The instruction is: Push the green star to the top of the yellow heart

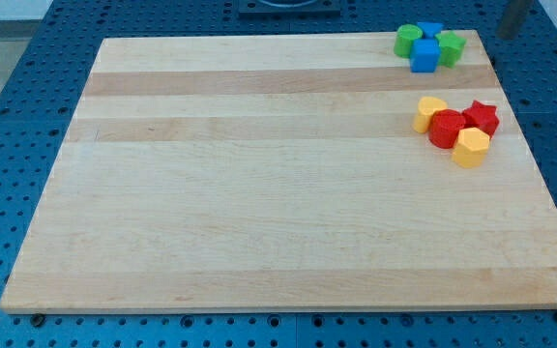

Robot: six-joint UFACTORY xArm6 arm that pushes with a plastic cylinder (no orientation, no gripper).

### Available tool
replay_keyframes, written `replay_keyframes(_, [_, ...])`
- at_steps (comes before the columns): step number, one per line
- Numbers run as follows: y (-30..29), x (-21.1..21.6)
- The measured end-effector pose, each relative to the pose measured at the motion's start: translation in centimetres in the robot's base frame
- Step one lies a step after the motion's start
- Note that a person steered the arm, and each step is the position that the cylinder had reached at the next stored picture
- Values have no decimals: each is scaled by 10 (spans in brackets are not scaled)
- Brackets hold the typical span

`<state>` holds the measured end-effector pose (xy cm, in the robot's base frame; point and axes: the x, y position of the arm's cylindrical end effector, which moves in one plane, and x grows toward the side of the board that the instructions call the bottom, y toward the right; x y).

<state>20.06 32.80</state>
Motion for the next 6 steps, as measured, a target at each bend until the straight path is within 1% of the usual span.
replay_keyframes(2, [-51,6])
replay_keyframes(4, [-84,24])
replay_keyframes(5, [-104,24])
replay_keyframes(6, [-112,39])
